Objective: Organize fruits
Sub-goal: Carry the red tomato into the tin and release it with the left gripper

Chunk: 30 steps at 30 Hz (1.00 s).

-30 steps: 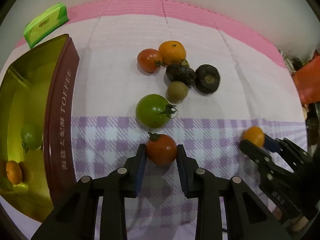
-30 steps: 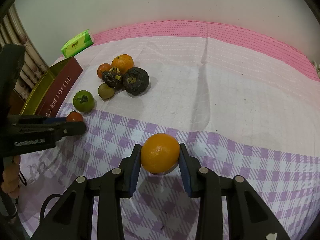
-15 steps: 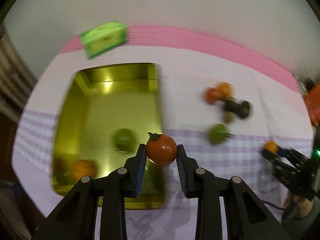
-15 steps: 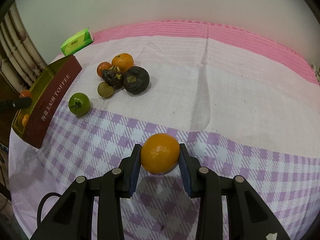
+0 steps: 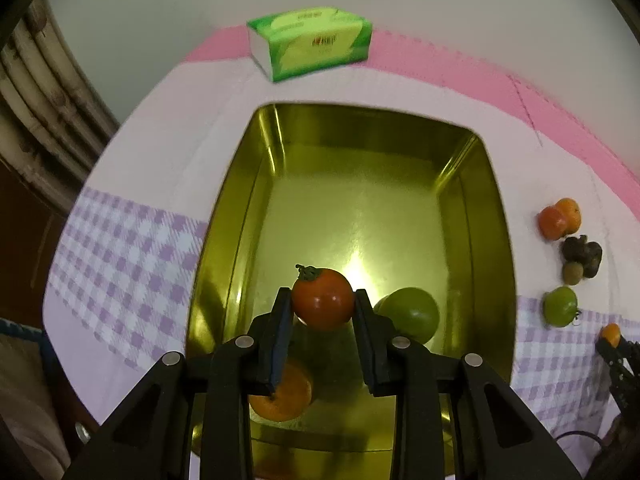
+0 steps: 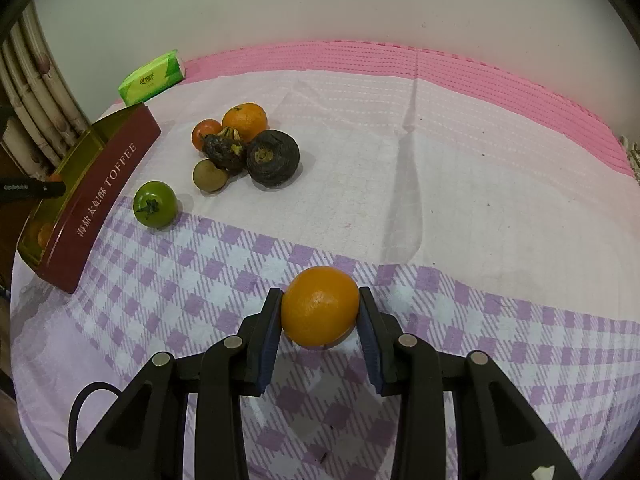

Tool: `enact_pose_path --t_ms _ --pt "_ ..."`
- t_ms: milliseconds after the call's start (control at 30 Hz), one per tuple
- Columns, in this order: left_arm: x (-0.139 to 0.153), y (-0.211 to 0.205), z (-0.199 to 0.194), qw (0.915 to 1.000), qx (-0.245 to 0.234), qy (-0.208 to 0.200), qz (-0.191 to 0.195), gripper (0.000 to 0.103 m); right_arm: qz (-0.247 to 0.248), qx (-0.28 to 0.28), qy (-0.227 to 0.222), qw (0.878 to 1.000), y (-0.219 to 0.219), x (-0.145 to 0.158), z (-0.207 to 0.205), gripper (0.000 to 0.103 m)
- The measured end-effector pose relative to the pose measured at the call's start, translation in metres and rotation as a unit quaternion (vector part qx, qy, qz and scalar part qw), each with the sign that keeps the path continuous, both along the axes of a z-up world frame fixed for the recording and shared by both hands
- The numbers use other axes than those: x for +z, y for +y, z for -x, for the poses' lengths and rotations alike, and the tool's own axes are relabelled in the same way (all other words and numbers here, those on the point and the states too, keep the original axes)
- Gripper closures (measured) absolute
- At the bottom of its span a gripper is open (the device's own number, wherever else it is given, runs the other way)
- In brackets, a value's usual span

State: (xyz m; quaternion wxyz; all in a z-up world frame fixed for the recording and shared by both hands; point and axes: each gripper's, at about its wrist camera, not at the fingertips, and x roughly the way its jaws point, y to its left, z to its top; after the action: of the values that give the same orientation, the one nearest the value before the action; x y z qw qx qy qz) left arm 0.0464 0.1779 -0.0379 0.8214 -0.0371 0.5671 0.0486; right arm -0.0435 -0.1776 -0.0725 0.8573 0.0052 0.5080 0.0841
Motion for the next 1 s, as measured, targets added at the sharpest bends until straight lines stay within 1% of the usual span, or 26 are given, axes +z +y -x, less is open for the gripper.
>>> enact_pose_path --t_ms 200,433,800,833,867,900,967,1000 --pt "-0.012 0.002 0.001 0.9999 0.008 0.015 0.001 0.072 0.007 -0.003 0.001 1.0 0.003 0.0 0.0 0.068" --pt "-0.021 0.003 0.0 0.9995 0.009 0.028 -0.011 0.072 0.018 -0.003 0.002 1.0 0.006 -0.001 -0.001 0.068" --pt "-0.025 0.003 0.003 0.9994 0.011 0.03 -0.012 0.07 0.017 -0.014 0.011 1.0 0.006 0.0 -0.003 0.069" --pt "-0.025 0.003 0.004 0.9994 0.011 0.03 -0.012 0.069 0.018 -0.016 0.012 1.0 0.005 0.0 -0.003 0.069" --pt "-0.024 0.004 0.004 0.9994 0.011 0.03 -0.01 0.065 0.019 -0.017 0.013 1.0 0.004 0.001 -0.003 0.07" --pt "-0.022 0.005 0.006 0.9994 0.013 0.031 -0.006 0.056 0.02 -0.019 0.013 1.0 0.004 0.002 -0.002 0.07" --pt "-0.018 0.006 0.009 0.9994 0.017 0.029 0.003 0.044 0.021 -0.02 0.011 1.0 0.003 0.006 -0.002 0.07" --pt "-0.014 0.006 0.012 0.9996 0.015 0.023 0.005 0.044 0.019 -0.021 0.009 1.0 0.004 0.008 -0.001 0.07"
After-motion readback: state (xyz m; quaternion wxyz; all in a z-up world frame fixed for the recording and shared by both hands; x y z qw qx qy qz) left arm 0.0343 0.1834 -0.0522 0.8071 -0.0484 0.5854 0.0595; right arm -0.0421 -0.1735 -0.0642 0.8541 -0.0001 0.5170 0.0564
